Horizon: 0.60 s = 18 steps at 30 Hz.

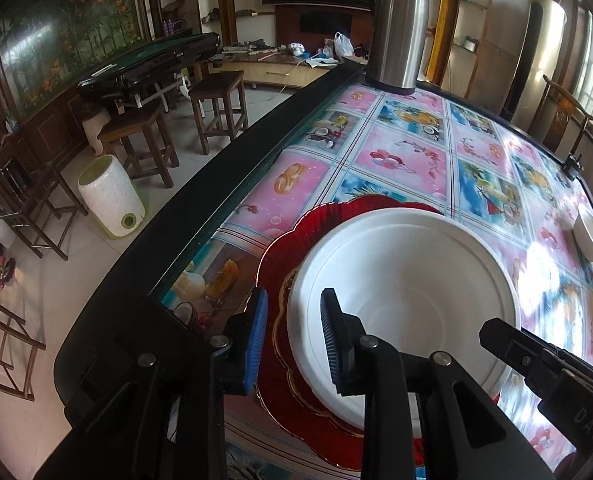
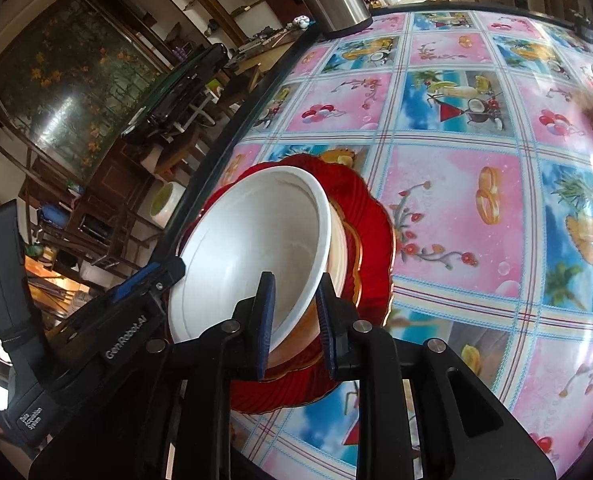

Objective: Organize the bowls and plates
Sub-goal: 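Open the left gripper to release the white bowl into the cream bowl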

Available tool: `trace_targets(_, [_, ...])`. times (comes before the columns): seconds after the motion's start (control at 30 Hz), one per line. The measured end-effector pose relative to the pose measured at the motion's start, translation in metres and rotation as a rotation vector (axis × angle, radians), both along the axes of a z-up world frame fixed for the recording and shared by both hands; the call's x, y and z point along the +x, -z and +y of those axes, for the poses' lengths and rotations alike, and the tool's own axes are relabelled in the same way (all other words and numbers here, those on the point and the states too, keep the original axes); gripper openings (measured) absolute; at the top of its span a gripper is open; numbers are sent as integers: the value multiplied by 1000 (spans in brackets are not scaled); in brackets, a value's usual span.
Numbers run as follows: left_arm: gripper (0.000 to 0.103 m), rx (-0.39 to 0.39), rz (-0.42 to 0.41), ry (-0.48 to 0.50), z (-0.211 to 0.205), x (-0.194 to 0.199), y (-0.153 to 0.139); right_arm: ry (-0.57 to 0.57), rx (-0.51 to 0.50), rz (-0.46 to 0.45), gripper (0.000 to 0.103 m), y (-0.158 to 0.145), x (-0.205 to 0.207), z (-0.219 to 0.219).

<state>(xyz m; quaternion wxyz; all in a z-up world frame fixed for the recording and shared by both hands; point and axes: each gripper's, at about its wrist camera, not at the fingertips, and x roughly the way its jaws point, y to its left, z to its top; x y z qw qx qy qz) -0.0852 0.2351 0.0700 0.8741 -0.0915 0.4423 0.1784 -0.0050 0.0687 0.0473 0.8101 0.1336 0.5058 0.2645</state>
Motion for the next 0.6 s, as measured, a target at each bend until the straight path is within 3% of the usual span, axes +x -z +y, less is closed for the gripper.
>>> trace_targets(0.27, [27, -21, -50, 61, -21, 3, -19, 51, 37, -43, 21, -16, -8, -28])
trace_targets(0.33, [34, -31, -56, 99, -34, 6, -24, 83, 41, -56, 21, -21, -8, -43])
trace_targets(0.4, [51, -21, -75, 142, -53, 10, -31, 115, 33, -63, 21, -24, -7, -58])
trace_targets(0.6, [67, -28, -80, 236, -97, 27, -33, 206, 35, -47, 21, -21, -2, -104])
